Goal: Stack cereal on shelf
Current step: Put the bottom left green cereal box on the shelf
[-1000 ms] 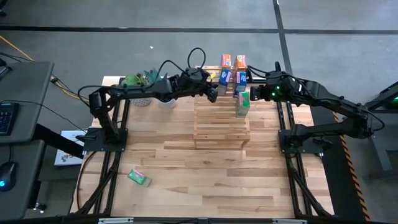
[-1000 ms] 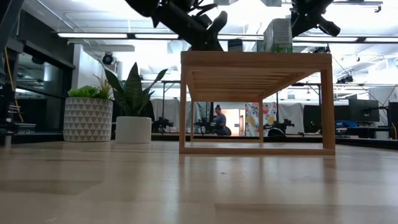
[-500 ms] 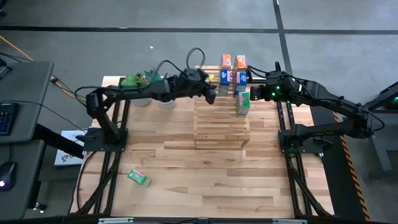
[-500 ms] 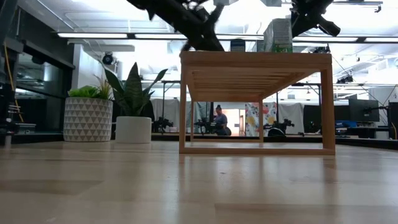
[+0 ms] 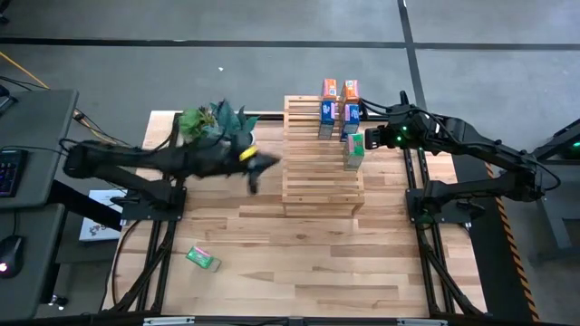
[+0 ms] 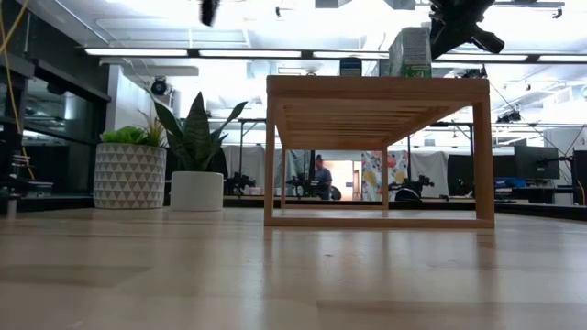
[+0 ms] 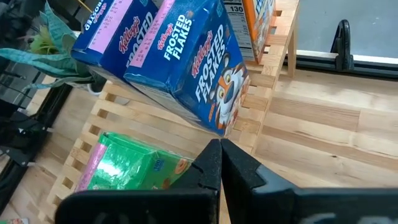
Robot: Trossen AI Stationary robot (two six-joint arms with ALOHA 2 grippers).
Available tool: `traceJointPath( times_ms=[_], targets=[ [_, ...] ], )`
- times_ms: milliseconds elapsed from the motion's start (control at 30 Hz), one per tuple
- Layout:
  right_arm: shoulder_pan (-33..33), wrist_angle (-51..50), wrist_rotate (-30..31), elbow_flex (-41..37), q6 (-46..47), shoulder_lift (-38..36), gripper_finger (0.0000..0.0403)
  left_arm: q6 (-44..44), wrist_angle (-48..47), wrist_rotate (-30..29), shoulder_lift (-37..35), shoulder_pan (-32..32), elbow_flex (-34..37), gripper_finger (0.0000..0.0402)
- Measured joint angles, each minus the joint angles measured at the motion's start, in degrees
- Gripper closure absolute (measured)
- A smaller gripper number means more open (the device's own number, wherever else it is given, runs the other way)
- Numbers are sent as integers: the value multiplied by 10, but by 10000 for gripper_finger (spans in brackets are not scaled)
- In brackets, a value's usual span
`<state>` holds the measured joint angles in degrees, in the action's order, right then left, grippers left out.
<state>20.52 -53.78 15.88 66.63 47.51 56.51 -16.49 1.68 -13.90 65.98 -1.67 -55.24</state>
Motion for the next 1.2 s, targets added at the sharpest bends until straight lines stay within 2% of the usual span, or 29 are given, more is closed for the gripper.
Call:
traceJointPath(
  times_ms=[67,167,267,333,533,700,800,967,1200],
  targets=[
    [0,0,0,0,0,0,402,-18,8,28,-54,-43,43,401],
    [0,-1,0,0,0,0,402,-43,-17,49,-118,-97,68,400],
    [0,-1,0,0,0,0,402,-53,-93,48,-143,-140,52,387],
    [0,-1,1,0,1,0,402,-54,-176,49,-144,-161,22,367],
    [0,-1,2,0,21,0,402,-21,-396,86,-93,-208,-86,266],
    [0,-1,2,0,36,0,402,19,-524,146,-41,-245,-164,176],
    [0,-2,2,0,38,0,402,22,-584,168,-13,-276,-188,136],
    [0,-2,2,0,45,0,402,22,-655,170,30,-360,-185,109],
    [0,-2,2,0,45,0,402,-16,-678,95,97,-474,-177,112]
  ],
)
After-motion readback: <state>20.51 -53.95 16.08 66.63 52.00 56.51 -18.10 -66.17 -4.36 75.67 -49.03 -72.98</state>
